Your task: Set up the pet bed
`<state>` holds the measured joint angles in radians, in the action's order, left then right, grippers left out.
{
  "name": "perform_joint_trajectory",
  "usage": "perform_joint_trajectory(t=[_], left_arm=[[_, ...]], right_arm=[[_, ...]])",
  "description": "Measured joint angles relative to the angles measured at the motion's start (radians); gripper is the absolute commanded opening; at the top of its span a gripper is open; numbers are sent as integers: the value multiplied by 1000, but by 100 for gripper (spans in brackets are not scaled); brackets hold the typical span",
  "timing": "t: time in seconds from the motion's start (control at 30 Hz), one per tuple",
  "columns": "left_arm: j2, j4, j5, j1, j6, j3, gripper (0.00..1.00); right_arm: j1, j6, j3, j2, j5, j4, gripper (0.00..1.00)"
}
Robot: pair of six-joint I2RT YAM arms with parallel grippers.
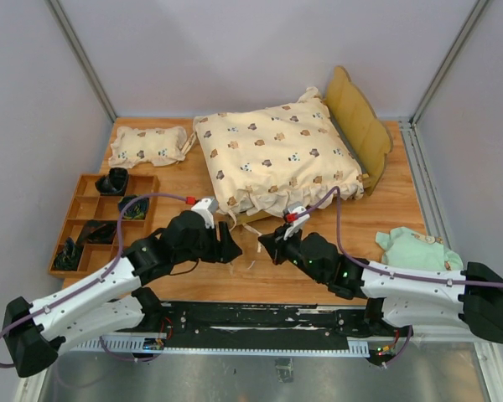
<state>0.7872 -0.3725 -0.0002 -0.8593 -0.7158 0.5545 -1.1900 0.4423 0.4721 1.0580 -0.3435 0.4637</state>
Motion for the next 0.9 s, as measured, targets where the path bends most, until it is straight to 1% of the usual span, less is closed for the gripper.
perform_joint_trajectory(t=[0.1, 0.2, 0.23, 0.3, 0.43, 0.57, 0.63, 0.73, 0.83, 0.9], left_arm=[[64, -60, -41, -1, 45, 99, 65], [97, -89, -54, -1, 66, 150, 68], [98, -95, -55, -1, 66, 158, 69], [90, -92, -45, -1, 58, 163, 75], [71, -84, -25, -2, 33, 163, 76], [79, -89, -49, -2, 29, 163, 77], [81, -85, -56, -2, 23, 159, 76], [30, -15, -37, -2, -16, 108, 72], [-52, 73, -21, -2, -111, 30, 73], [-79, 115, -26, -2, -176, -6, 75]], right_arm=[[12, 1, -26, -27, -18, -5, 0], [14, 1, -36, -34, -22, -9, 0], [14, 1, -40, -34, -16, 0, 0], [14, 1, -43, -33, -1, 12, 0], [14, 2, -43, -32, 14, 27, 0], [14, 2, -45, -31, 19, 38, 0], [14, 2, -49, -25, 29, 57, 0], [14, 5, -57, 0, 74, 107, 0], [14, 10, -58, 48, 127, 174, 0], [14, 12, -58, 86, 167, 224, 0]])
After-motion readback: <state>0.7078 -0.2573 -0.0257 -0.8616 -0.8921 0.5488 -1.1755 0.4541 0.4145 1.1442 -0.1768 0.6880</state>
